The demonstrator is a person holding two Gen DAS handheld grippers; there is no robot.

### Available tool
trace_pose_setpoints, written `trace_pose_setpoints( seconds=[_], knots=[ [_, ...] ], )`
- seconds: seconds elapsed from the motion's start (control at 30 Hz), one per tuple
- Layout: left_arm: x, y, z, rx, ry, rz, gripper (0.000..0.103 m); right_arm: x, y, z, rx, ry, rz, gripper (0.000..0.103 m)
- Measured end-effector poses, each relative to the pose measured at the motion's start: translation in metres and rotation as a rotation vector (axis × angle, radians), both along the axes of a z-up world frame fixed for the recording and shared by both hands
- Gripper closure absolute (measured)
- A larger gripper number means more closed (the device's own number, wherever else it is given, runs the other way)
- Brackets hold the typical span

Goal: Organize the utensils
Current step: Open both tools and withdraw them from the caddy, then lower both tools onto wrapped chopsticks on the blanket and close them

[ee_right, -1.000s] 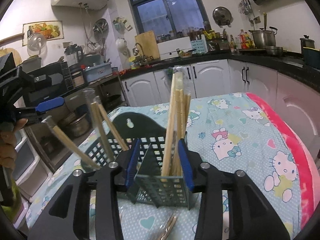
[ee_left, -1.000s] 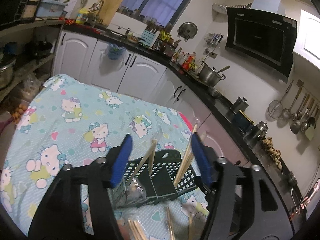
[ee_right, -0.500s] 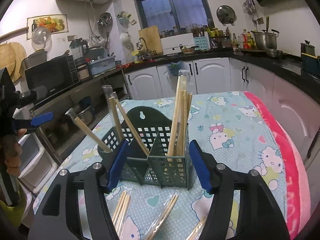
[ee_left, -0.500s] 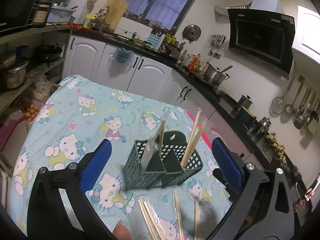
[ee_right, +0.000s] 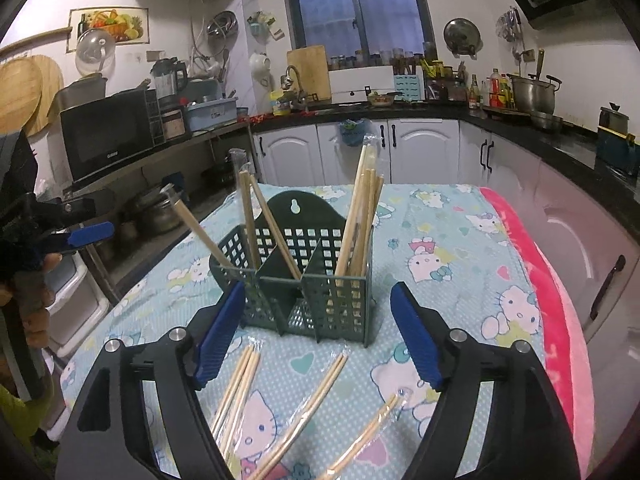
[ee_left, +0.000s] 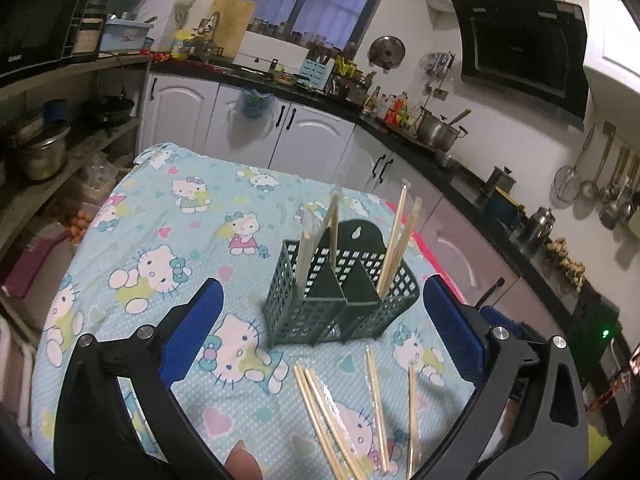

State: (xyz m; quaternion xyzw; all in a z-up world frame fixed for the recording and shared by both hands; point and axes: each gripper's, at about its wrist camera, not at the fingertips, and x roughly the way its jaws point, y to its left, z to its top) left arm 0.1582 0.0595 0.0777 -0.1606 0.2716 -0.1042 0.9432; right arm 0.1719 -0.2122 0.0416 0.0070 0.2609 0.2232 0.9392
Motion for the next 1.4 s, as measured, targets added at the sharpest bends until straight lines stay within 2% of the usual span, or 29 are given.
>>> trace_pose_setpoints(
  seconds=[0.33, 0.9, 1.1, 1.17, 1.2, 1.27, 1.4],
  knots=[
    [-0.012, -0.010, -0.017, 0.028, 0.044, -0.022, 0.011, -0.021, -0.004, -0.005, -0.046, 0.012, 0.006, 0.027],
    [-0.019, -0.033, -0.072, 0.084, 0.188, -0.069, 0.011, -0.034, -0.028, -0.037, -0.127, 0.087, -0.050, 0.027],
    [-0.015, -0.031, -0.096, 0.075, 0.277, -0.071, 0.033, -0.033, -0.024, -0.045, -0.132, 0.112, -0.036, 0.027],
    [-0.014, -0.032, -0.105, 0.069, 0.302, -0.076, 0.044, -0.032, -0.021, -0.048, -0.136, 0.119, -0.027, 0.027],
    [-0.013, -0.032, -0.109, 0.060, 0.314, -0.081, 0.047, -0.032, -0.020, -0.049, -0.138, 0.123, -0.023, 0.027],
    [-0.011, -0.033, -0.118, 0.031, 0.340, -0.103, 0.060, -0.032, -0.018, -0.051, -0.143, 0.130, -0.017, 0.027],
    [-0.007, -0.034, -0.134, -0.028, 0.391, -0.136, 0.073, -0.030, -0.015, -0.055, -0.149, 0.144, -0.007, 0.032]
  ],
)
